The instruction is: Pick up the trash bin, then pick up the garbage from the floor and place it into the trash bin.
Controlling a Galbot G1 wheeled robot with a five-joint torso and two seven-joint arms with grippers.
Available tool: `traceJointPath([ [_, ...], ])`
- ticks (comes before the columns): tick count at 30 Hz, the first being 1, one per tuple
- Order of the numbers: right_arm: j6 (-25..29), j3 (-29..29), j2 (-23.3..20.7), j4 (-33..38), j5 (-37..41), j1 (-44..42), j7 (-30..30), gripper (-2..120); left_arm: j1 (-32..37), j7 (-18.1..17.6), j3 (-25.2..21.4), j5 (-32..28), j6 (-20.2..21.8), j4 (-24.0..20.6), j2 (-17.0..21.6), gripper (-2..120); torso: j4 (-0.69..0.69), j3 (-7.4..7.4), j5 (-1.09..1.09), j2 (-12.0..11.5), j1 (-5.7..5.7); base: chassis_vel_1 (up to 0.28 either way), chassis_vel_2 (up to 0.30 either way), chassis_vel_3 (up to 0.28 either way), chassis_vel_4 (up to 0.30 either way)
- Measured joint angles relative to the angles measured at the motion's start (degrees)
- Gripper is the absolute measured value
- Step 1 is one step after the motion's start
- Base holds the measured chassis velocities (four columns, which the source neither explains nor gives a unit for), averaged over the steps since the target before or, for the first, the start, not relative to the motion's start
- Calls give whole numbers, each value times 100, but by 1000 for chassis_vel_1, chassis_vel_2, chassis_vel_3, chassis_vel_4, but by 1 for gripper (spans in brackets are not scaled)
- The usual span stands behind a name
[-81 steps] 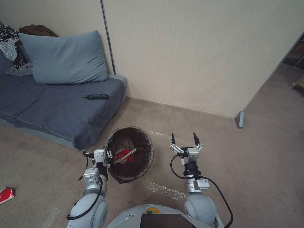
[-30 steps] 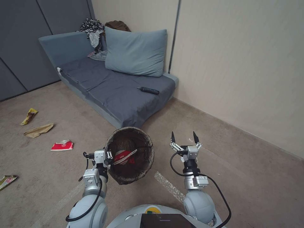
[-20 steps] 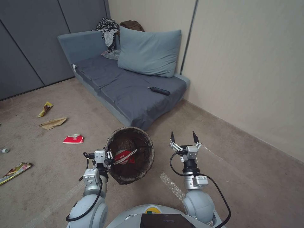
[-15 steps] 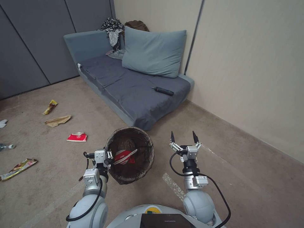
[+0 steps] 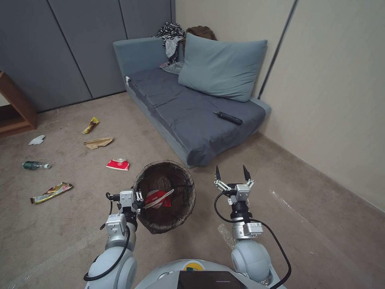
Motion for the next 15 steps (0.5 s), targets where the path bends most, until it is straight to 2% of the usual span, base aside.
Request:
traceJointPath([
  [15,19,14,9,-2,2,21,-29,100,6,60,8,35,-8,3,-19,3,0,0,0,0,0,39,44,36,41],
])
